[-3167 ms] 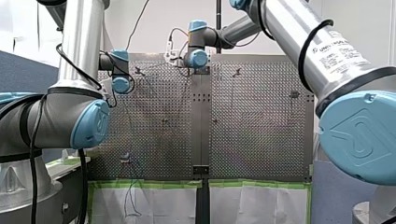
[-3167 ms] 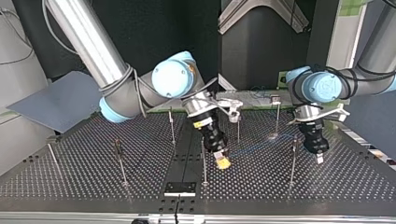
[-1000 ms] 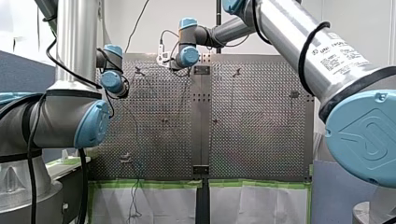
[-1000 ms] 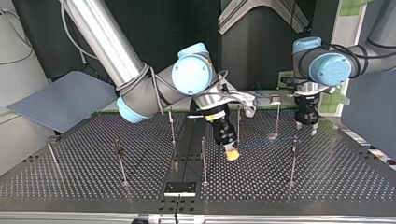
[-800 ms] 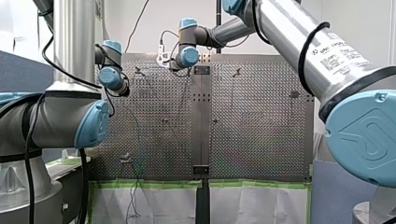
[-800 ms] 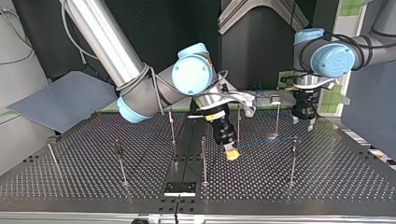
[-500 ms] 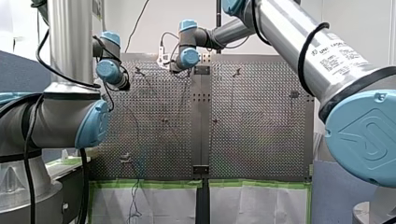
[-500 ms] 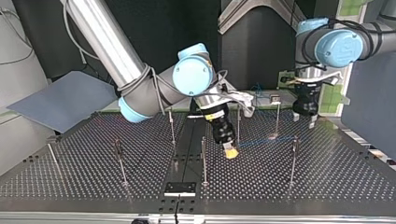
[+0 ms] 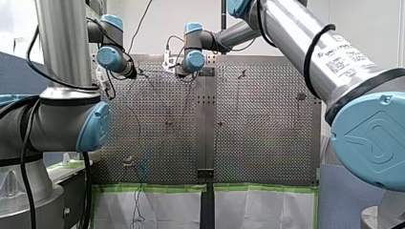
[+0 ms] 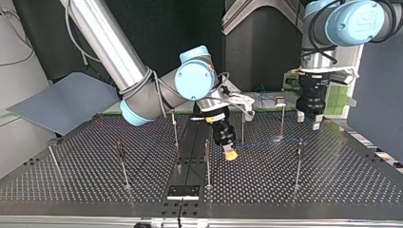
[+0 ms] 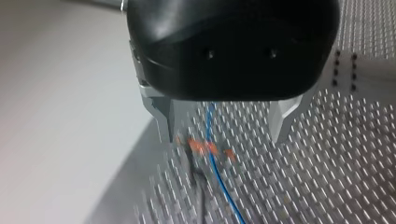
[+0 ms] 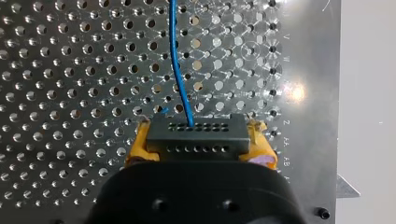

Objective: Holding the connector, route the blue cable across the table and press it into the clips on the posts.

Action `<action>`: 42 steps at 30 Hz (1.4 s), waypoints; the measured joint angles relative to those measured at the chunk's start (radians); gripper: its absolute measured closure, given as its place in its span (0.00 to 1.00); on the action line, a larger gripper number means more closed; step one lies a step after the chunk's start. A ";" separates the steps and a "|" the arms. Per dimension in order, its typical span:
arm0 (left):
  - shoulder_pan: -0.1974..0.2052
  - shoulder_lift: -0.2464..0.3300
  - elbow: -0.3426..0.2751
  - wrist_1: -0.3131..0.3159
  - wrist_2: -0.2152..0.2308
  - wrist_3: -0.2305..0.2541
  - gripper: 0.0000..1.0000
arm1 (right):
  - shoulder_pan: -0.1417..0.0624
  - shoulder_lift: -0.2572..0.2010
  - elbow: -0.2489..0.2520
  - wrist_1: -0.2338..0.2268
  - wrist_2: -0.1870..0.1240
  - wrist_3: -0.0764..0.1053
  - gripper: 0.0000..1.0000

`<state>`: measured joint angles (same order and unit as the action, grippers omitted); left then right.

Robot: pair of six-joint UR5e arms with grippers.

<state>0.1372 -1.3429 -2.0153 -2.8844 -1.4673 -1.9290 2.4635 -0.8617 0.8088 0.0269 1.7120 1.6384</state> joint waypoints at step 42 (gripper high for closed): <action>-0.081 -0.130 0.162 0.021 0.030 0.125 0.00 | -0.008 0.014 -0.001 -0.006 -0.003 0.003 1.00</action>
<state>0.0560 -1.4729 -1.8535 -2.8639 -1.4371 -1.8042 2.4554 -0.8473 0.8081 0.0211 1.7090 1.6411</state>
